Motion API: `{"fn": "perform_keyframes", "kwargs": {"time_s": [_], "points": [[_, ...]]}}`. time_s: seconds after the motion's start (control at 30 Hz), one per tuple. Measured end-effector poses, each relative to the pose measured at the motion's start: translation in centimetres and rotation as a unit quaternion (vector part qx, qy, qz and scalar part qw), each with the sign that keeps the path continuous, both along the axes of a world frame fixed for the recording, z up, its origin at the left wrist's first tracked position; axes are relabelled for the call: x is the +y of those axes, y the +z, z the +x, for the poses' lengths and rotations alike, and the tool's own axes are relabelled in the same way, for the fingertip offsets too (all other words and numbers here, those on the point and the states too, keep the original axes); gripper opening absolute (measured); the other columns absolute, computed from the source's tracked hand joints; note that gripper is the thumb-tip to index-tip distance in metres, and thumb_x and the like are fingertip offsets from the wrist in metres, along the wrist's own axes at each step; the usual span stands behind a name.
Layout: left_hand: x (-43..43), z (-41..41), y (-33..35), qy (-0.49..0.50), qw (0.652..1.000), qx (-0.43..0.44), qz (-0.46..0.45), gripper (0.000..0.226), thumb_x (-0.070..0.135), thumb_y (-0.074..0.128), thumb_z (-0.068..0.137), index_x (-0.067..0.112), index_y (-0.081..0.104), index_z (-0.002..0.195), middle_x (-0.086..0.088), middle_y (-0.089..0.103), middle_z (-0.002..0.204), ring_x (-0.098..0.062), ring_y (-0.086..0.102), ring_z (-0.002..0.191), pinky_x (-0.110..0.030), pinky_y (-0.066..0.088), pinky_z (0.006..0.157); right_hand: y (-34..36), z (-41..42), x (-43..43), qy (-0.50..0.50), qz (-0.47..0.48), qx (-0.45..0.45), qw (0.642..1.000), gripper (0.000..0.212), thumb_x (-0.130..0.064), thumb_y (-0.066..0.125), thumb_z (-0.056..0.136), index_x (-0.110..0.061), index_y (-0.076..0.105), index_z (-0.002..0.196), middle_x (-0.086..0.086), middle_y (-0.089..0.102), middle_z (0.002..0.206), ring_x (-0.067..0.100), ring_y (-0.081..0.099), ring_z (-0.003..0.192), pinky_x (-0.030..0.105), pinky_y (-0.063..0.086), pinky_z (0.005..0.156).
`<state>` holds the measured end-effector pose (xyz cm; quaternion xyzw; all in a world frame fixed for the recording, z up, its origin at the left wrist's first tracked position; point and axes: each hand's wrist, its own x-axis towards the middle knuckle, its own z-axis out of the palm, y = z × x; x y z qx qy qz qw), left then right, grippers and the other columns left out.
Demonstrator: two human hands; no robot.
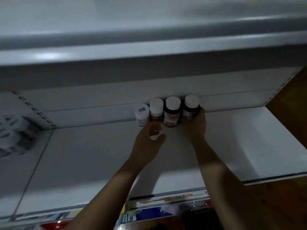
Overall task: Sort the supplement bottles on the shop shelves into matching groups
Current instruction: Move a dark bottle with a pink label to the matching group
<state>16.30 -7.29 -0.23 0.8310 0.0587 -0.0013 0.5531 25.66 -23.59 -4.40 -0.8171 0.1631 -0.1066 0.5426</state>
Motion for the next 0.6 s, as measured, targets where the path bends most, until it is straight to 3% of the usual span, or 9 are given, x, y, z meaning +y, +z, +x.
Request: {"fn": "perform_keyframes", "kwargs": {"time_s": [0.2, 0.3, 0.47, 0.53, 0.6], "points": [[-0.3, -2.6, 0.1, 0.011, 1.0, 0.019, -0.021, 0.034, 0.017, 0.067, 0.088, 0.021, 0.056, 0.121, 0.011, 0.063, 0.111, -0.003, 0.06, 0.101, -0.013, 0.044, 0.079, -0.4, -2.1, -0.5, 0.009, 0.019, 0.01, 1.0, 0.068, -0.022, 0.079, 0.074, -0.013, 0.043, 0.131, 0.01, 0.06, 0.128, 0.029, 0.059, 0.114, 0.032, 0.043, 0.085], [-0.8, -4.5, 0.5, 0.002, 0.999, 0.024, -0.043, 0.039, 0.018, 0.066, 0.088, 0.025, 0.053, 0.124, 0.011, 0.063, 0.112, -0.003, 0.06, 0.103, -0.011, 0.046, 0.079, -0.1, -6.2, -0.6, -0.012, 0.073, -0.005, 0.997, 0.072, -0.017, 0.08, 0.074, -0.012, 0.037, 0.131, 0.01, 0.062, 0.121, 0.029, 0.062, 0.107, 0.041, 0.051, 0.09], [-0.3, -9.2, 0.8, -0.016, 0.997, 0.0, -0.079, 0.048, 0.015, 0.068, 0.087, 0.026, 0.048, 0.128, 0.004, 0.063, 0.114, -0.007, 0.06, 0.103, -0.018, 0.05, 0.081, 1.1, -15.0, 0.3, -0.015, 0.134, -0.032, 0.99, 0.057, -0.009, 0.08, 0.073, -0.022, 0.04, 0.111, 0.002, 0.064, 0.102, 0.021, 0.065, 0.095, 0.042, 0.056, 0.084], [0.6, -11.8, 1.3, -0.031, 0.994, 0.003, -0.104, 0.05, 0.018, 0.068, 0.088, 0.03, 0.046, 0.131, 0.005, 0.061, 0.117, -0.003, 0.058, 0.105, -0.02, 0.052, 0.083, 2.5, -19.0, 1.5, 0.024, 0.177, -0.019, 0.984, 0.048, -0.012, 0.079, 0.076, -0.029, 0.046, 0.105, -0.005, 0.065, 0.1, 0.012, 0.065, 0.093, 0.034, 0.056, 0.081], [1.8, -14.6, 1.9, -0.035, 0.991, 0.004, -0.126, 0.053, 0.024, 0.067, 0.088, 0.033, 0.045, 0.135, 0.008, 0.06, 0.119, -0.001, 0.057, 0.107, -0.025, 0.053, 0.087, 3.5, -22.7, 3.2, 0.068, 0.212, -0.002, 0.975, 0.04, -0.016, 0.077, 0.078, -0.034, 0.054, 0.105, -0.004, 0.068, 0.106, 0.015, 0.066, 0.1, 0.036, 0.056, 0.085]]}}
